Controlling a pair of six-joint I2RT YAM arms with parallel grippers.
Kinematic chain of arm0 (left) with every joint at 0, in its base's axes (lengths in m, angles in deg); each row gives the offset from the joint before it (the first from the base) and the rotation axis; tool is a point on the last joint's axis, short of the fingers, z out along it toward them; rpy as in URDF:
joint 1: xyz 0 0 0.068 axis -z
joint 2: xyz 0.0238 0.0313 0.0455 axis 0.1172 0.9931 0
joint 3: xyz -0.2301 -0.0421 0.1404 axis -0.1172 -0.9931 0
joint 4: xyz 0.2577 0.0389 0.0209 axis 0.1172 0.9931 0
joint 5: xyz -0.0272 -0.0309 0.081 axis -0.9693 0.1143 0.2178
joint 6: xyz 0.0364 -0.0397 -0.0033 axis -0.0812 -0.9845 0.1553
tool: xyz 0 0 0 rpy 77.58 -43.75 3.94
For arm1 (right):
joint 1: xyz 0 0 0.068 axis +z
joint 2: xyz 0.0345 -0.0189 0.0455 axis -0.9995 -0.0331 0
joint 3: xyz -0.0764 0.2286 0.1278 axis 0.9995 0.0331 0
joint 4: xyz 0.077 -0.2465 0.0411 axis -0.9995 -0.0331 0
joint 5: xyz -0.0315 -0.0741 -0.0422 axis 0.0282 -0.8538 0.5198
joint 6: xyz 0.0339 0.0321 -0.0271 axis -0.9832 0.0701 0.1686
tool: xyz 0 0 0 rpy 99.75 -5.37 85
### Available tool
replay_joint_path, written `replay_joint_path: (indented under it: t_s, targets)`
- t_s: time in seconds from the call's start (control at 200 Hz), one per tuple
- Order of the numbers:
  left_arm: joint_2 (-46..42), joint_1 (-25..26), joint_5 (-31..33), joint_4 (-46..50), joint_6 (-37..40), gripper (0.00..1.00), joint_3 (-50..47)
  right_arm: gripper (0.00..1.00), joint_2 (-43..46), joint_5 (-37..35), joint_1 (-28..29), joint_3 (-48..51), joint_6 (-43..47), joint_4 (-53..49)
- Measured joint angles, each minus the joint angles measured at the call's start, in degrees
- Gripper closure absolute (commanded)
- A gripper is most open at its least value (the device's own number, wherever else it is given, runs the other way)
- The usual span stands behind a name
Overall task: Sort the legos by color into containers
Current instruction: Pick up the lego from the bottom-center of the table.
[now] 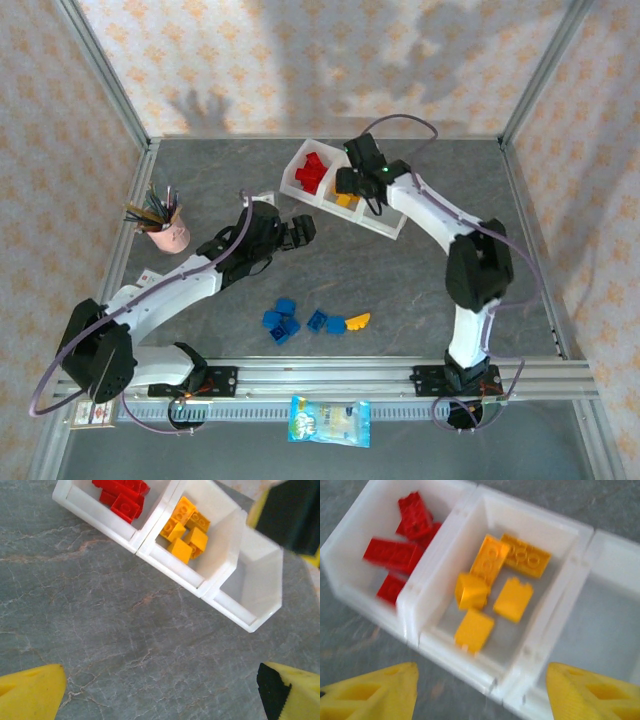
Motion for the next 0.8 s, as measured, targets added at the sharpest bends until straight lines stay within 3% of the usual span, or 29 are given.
replay_joint_path:
  t_s: [0.345,0.601,0.801]
  targets:
    - [-5.5,4.1,0.0,3.7,-0.1,0.01,-4.3,0.27,19.4,-0.4,7.6,24.7,-8.1,-5.7]
    - [-9.9,6.4,0.5,5.4,-1.8,0.01,-7.8,0.26,29.2,-0.5,15.4,37.0,-25.1,-9.8]
    - [-11.7,7.1,0.7,6.0,-2.4,0.01,-9.2,0.23,31.2,-0.1,22.0,42.6,-39.6,-9.7]
